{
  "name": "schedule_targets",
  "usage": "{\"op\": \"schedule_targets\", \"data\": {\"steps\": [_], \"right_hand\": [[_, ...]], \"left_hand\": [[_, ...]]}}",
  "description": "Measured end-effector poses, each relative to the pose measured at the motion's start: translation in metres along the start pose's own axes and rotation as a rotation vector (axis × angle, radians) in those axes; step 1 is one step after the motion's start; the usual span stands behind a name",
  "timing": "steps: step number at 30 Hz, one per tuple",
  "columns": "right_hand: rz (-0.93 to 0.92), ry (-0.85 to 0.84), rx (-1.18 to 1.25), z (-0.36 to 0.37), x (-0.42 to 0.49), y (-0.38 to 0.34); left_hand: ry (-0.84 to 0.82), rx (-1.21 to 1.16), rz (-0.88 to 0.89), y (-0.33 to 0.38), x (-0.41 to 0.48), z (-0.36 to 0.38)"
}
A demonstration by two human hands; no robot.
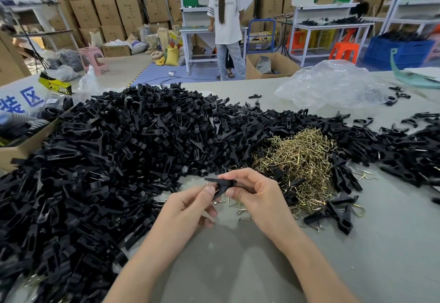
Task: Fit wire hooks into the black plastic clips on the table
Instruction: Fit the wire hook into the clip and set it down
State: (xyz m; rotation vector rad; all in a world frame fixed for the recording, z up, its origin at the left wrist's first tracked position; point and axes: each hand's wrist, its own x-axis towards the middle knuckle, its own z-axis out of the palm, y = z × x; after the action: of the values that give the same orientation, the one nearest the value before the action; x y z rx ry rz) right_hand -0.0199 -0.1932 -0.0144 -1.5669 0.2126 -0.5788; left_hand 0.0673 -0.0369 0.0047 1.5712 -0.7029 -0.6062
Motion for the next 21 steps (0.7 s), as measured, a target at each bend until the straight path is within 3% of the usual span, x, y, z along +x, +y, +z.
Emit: {"op": "schedule_targets", "data": {"steps": [8,21], "right_hand": [[-0.007,-0.017,0.028,-0.001,-0.0001,-0.0015],[0.065,-0.068,-0.01,-0.0004,-0.0039,-0.0044]], "left_hand": [[-0.048,-0.357,-0.12,0.0042,0.0006,-0.004],[-0.278,-0.516,-0.131,0.005,-0.0016,-0.0022]]}}
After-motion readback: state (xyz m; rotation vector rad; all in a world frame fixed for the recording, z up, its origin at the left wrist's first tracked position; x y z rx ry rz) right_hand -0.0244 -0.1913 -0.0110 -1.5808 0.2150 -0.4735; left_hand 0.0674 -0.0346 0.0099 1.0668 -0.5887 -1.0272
